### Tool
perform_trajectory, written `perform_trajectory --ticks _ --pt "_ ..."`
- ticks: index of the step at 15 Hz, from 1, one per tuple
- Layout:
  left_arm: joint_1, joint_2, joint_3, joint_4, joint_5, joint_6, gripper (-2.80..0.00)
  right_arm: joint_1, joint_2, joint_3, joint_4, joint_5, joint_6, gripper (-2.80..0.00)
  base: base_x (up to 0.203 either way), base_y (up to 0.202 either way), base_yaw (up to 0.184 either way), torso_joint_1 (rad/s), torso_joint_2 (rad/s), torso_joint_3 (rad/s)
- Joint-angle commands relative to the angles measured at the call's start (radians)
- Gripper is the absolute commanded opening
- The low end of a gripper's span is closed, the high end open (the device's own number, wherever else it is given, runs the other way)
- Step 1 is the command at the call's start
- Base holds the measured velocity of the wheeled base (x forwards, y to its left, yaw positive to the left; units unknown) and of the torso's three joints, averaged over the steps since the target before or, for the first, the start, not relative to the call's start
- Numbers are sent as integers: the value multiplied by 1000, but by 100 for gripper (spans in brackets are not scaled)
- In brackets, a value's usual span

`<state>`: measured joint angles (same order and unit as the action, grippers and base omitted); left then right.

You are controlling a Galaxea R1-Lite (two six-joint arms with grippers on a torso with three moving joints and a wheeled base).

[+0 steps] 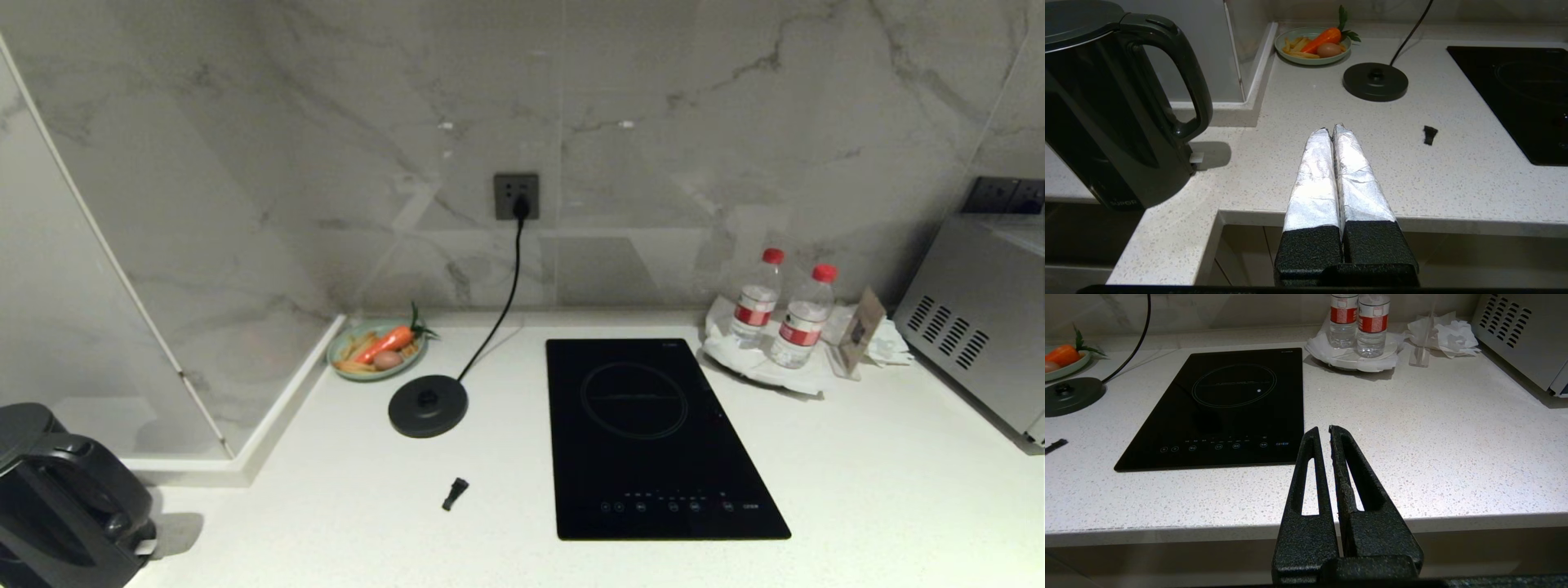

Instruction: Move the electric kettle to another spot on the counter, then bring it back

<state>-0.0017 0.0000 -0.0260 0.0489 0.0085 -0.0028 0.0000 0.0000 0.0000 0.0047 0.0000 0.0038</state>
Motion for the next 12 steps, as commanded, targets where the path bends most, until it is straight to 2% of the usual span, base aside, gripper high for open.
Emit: perform_trajectory --ticks 1,9,12 --pt "0 2 0 0 1 0 -280 0 0 0 0 0 -1 -280 0 0 0 0 0 0" --pt "0 2 0 0 1 0 -280 0 1 0 0 0 1 -280 0 0 0 -5 8 8" --pt "0 2 0 0 1 0 -280 0 1 0 0 0 3 -280 0 0 0 -129 321 168"
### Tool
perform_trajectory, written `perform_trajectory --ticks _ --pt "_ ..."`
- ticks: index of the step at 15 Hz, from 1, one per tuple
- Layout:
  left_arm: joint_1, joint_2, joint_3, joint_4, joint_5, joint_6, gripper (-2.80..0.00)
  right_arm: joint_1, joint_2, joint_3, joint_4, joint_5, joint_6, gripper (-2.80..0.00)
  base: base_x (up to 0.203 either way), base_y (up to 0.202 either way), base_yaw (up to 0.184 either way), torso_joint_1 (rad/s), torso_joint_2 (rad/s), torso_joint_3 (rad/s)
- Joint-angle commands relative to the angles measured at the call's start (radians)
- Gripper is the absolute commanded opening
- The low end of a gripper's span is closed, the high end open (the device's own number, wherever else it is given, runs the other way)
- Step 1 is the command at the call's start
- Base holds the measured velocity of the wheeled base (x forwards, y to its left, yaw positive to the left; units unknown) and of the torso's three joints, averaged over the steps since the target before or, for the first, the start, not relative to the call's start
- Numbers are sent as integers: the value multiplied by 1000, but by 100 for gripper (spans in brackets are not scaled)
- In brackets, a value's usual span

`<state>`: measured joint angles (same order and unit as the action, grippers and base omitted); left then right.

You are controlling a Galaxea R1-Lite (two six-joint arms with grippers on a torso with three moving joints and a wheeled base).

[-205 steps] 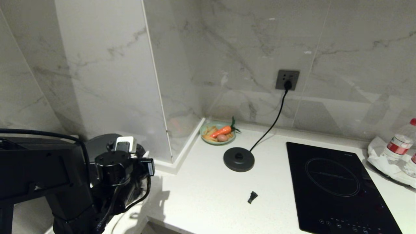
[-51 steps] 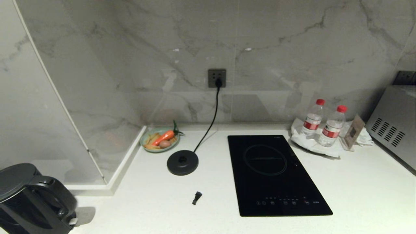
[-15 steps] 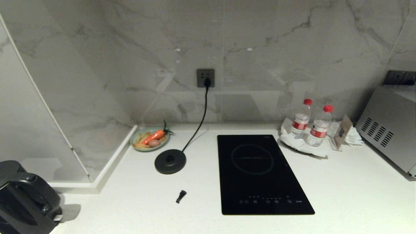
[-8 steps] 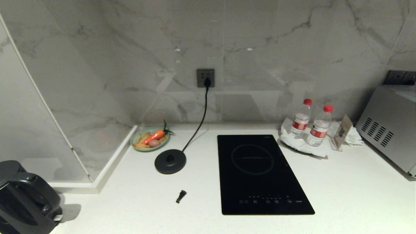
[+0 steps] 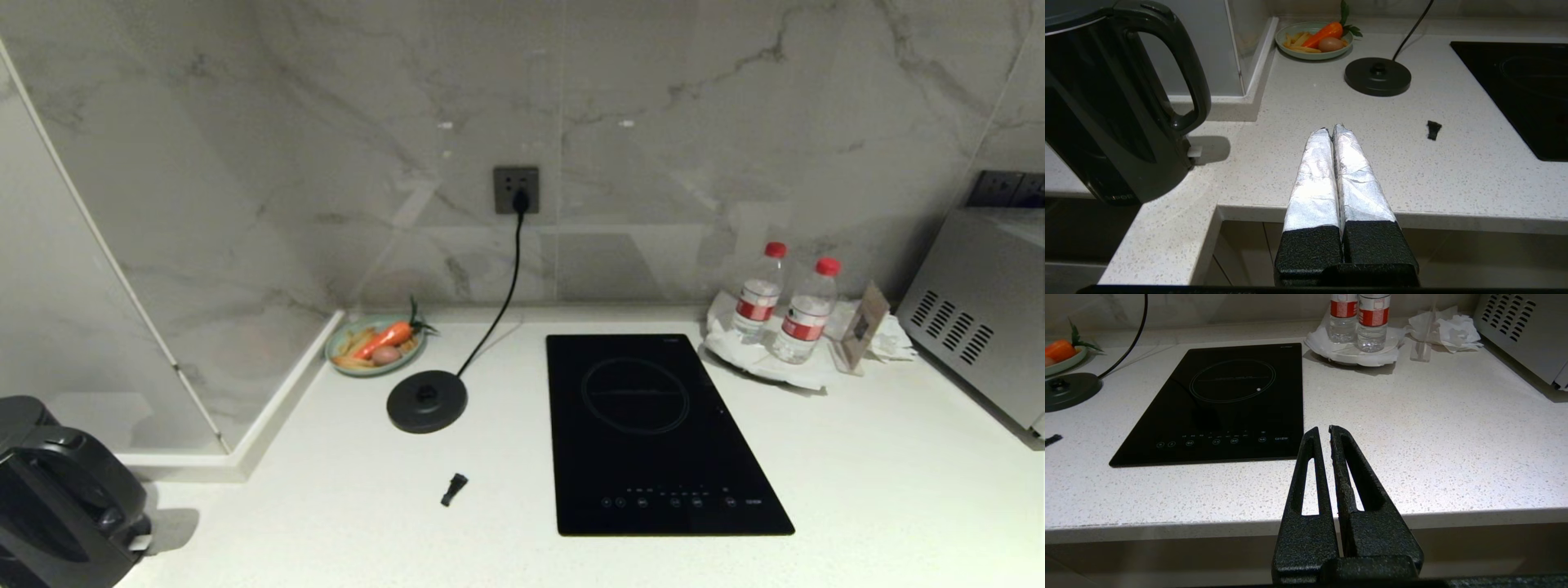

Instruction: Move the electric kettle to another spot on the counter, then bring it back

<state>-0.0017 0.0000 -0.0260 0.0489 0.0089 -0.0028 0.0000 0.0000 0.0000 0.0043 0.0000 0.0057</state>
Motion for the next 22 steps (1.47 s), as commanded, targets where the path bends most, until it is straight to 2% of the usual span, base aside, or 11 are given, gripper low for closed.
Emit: perform_trajectory --ticks 1,22 --pt "0 2 0 0 0 0 -280 0 0 0 0 0 2 -280 0 0 0 -116 325 182" --pt "0 2 0 0 0 -2 -280 0 2 0 0 0 3 -280 0 0 0 -131 346 215"
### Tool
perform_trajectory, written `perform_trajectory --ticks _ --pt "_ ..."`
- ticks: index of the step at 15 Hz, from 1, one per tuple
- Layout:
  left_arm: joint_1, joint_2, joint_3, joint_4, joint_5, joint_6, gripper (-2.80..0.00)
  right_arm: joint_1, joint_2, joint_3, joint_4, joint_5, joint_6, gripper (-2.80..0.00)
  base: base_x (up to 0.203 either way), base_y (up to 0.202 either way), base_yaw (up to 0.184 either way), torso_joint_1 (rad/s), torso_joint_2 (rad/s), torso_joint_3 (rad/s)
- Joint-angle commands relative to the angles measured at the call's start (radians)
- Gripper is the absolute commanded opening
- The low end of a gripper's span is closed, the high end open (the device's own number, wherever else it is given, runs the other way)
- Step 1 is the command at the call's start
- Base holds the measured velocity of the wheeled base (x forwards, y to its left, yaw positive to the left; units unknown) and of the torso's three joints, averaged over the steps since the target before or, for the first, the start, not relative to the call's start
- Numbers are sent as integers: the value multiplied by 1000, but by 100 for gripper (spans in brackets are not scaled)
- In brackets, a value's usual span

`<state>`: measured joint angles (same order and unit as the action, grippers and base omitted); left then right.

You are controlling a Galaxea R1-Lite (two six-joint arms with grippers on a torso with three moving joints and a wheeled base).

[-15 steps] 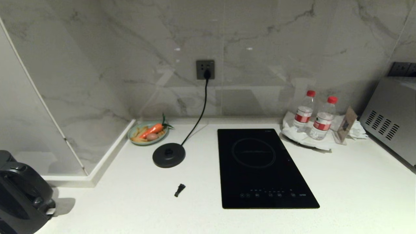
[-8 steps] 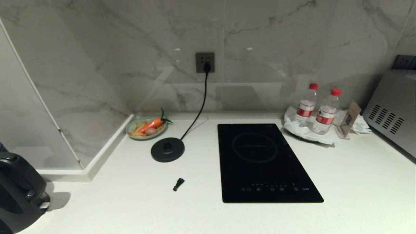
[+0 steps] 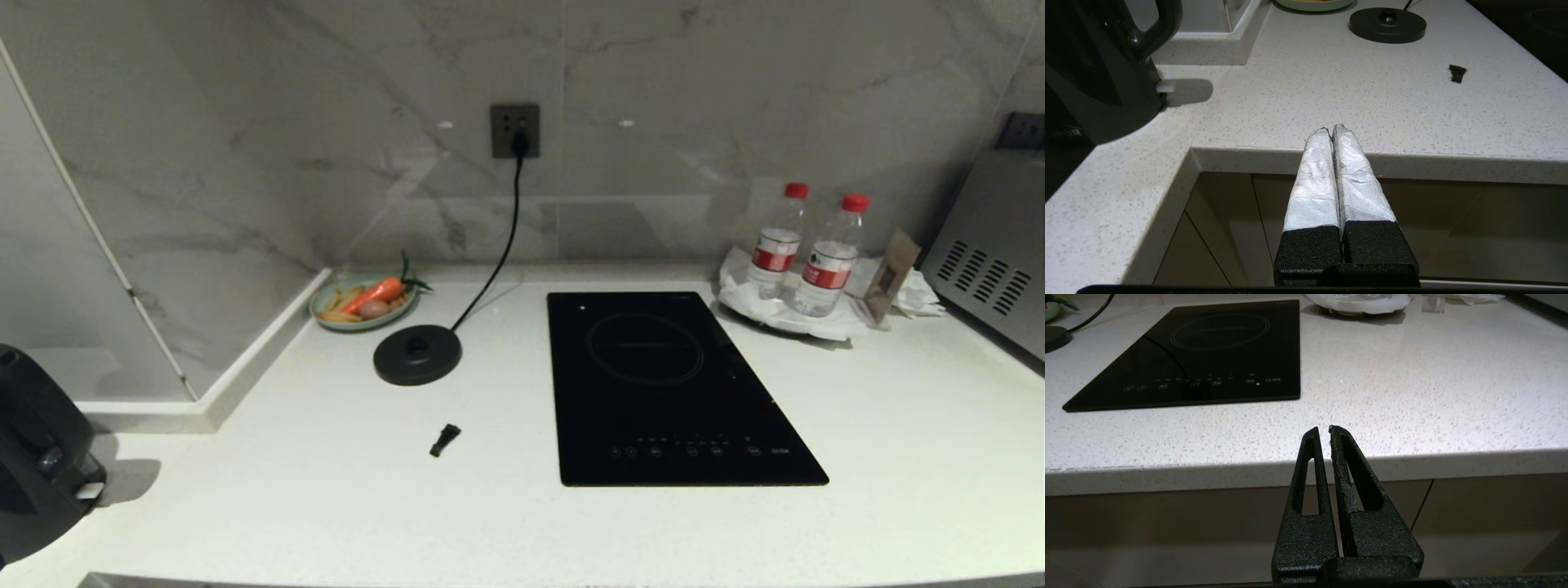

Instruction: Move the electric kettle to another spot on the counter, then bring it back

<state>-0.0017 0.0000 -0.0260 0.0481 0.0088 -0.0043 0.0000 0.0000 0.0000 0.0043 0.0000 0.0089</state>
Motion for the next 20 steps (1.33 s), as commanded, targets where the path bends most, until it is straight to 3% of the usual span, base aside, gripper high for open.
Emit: perform_trajectory --ticks 1,12,20 --pt "0 2 0 1 0 1 -280 0 2 0 0 0 0 -280 0 0 0 -164 523 348" --pt "-1 2 0 4 -1 -3 -280 2 2 0 0 0 0 -280 0 0 0 -132 517 383" --pt "0 2 0 6 -1 -3 -280 1 0 1 -1 2 -7 -280 0 0 0 -32 423 388"
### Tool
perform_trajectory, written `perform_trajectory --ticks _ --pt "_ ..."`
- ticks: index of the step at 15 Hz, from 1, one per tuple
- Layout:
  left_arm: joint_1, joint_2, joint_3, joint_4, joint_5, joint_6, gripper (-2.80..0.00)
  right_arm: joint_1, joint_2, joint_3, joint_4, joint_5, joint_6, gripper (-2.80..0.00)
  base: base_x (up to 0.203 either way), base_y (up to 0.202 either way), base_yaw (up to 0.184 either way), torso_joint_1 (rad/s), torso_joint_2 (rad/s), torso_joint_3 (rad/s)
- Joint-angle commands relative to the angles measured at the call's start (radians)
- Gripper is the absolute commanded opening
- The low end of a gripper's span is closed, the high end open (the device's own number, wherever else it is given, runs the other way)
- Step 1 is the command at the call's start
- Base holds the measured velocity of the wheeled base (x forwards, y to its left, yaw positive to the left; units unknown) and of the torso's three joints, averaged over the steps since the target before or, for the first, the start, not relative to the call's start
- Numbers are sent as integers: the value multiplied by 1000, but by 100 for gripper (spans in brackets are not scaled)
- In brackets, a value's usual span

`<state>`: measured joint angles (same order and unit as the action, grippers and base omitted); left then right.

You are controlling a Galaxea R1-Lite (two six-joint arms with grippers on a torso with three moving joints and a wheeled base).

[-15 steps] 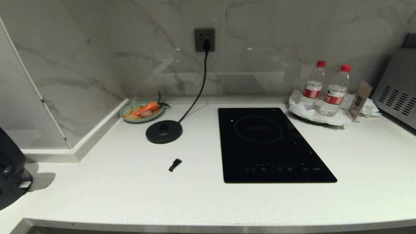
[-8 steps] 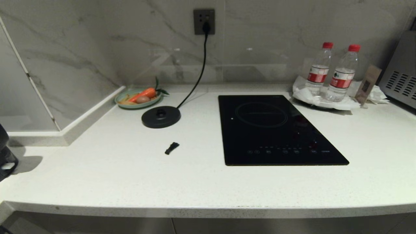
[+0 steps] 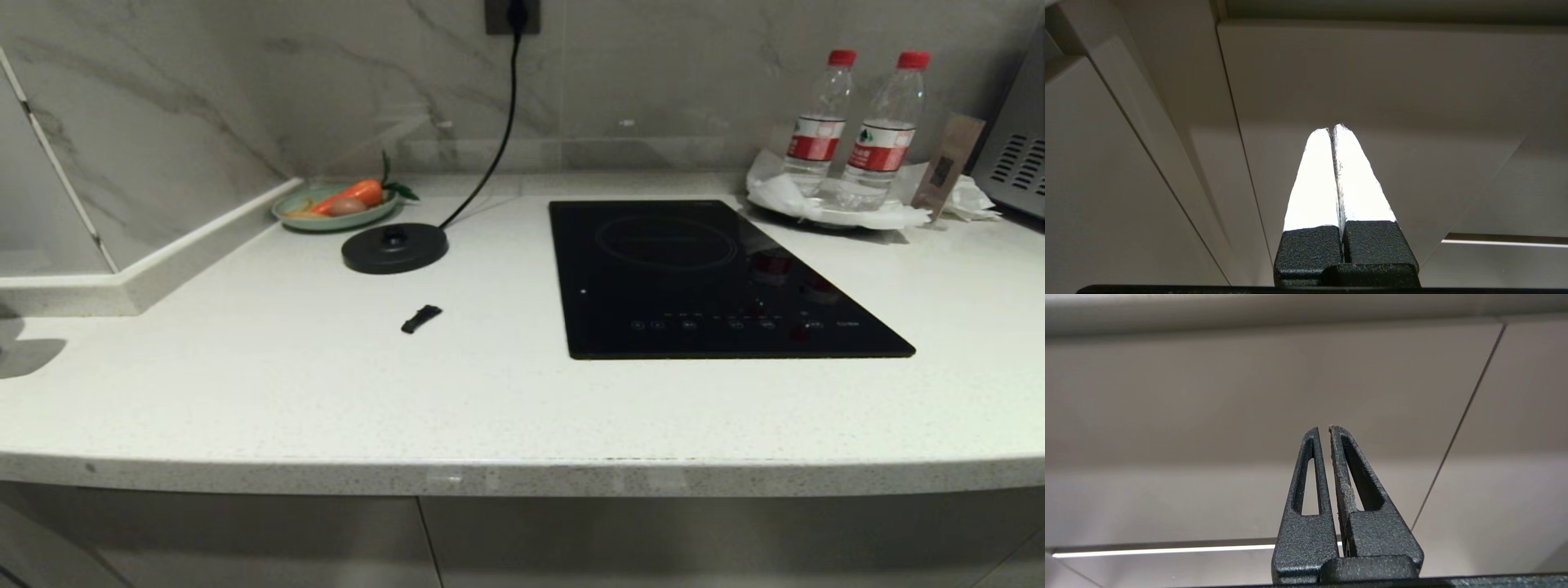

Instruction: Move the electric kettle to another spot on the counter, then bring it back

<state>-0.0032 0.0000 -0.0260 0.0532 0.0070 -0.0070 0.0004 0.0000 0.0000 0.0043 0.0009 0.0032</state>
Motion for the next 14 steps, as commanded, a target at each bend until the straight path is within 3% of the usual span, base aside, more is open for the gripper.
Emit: perform_trajectory --ticks 1,14 --pt "0 2 0 -1 1 -1 -280 0 0 1 -1 1 -3 -280 0 0 0 0 147 144" --pt "0 2 0 -1 1 -1 -280 0 0 2 1 1 -6 -280 0 0 0 0 12 12"
